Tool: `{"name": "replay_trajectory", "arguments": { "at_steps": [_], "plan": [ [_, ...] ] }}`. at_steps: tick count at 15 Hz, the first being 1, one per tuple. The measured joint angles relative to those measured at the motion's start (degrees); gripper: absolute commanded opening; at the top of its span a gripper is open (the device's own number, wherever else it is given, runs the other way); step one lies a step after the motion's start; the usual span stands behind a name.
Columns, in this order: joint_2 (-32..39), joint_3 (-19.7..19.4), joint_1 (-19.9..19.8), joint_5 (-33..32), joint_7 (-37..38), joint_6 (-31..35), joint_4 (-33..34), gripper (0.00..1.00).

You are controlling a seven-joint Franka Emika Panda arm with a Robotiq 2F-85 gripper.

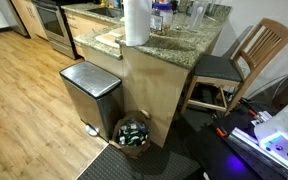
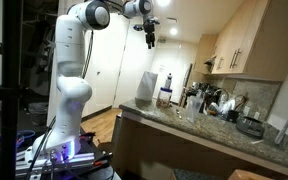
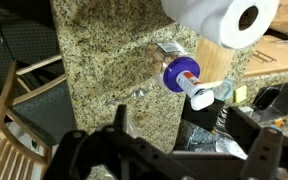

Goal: Move the bottle from the top of the container to the top of the paper towel roll

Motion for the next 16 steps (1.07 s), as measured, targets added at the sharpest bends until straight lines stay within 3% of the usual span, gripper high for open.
{"name": "replay_trajectory", "arguments": {
  "at_steps": [7, 12, 14, 16],
  "plan": [
    [10.02, -8.84, -1.53, 9.55, 9.73, 2.80, 6.94, 1.00],
    [14.84, -9.47, -1.73, 12.01, 14.85, 4.06, 9.21, 1.00],
    [15.00, -9.57, -1.78, 10.99, 14.74, 1.40, 9.37, 1.00],
    [16.45, -10.23, -2.32, 15.07, 17.67, 0.54, 9.86, 1.00]
  ]
}}
